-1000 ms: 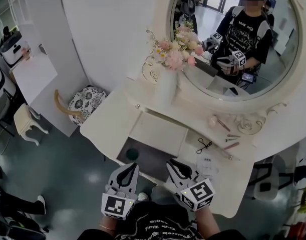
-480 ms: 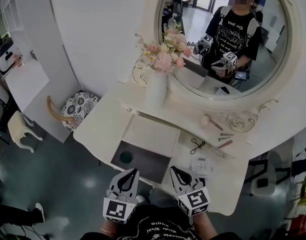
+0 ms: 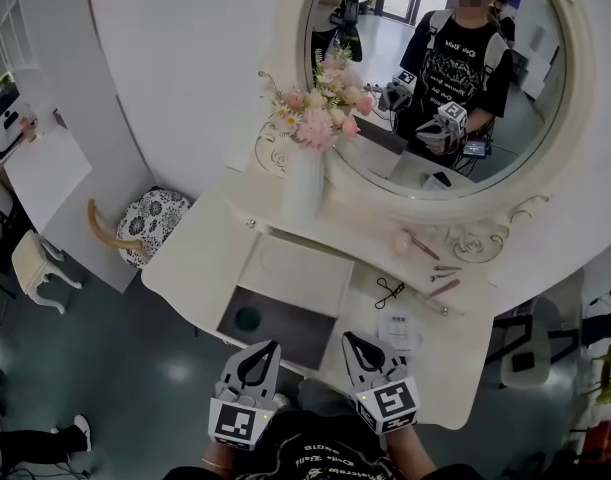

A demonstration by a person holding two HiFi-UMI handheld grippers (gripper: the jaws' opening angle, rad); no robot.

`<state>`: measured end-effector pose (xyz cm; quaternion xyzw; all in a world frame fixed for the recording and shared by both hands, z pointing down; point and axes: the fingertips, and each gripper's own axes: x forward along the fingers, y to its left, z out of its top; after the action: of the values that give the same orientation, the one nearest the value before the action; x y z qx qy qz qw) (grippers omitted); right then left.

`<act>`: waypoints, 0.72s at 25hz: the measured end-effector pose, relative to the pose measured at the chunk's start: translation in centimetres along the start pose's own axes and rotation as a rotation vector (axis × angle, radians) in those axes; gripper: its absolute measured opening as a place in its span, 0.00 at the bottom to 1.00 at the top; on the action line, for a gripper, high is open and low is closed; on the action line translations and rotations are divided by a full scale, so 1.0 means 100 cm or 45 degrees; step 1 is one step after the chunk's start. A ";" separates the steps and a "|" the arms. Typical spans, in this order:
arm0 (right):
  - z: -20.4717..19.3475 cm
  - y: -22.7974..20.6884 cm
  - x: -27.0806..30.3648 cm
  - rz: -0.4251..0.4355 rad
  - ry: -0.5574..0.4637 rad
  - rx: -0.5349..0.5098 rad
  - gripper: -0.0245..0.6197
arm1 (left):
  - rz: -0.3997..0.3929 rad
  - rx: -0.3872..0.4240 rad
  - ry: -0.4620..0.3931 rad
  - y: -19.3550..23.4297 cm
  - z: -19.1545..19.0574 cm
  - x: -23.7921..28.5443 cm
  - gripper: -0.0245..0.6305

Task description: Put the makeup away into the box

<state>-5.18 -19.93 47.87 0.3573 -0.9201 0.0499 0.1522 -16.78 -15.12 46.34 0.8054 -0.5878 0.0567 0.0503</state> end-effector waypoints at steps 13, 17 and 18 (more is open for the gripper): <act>-0.012 -0.010 -0.002 -0.033 0.028 0.030 0.05 | -0.046 0.049 0.011 -0.006 -0.003 0.007 0.06; -0.012 -0.007 0.000 -0.026 0.034 0.010 0.05 | -0.049 0.034 0.018 -0.007 -0.003 0.009 0.06; -0.012 -0.007 0.000 -0.026 0.037 0.006 0.05 | -0.049 0.024 0.015 -0.007 -0.004 0.009 0.06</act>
<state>-4.44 -20.22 49.03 0.3662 -0.9141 0.0558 0.1651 -15.88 -15.71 46.83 0.8167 -0.5713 0.0662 0.0472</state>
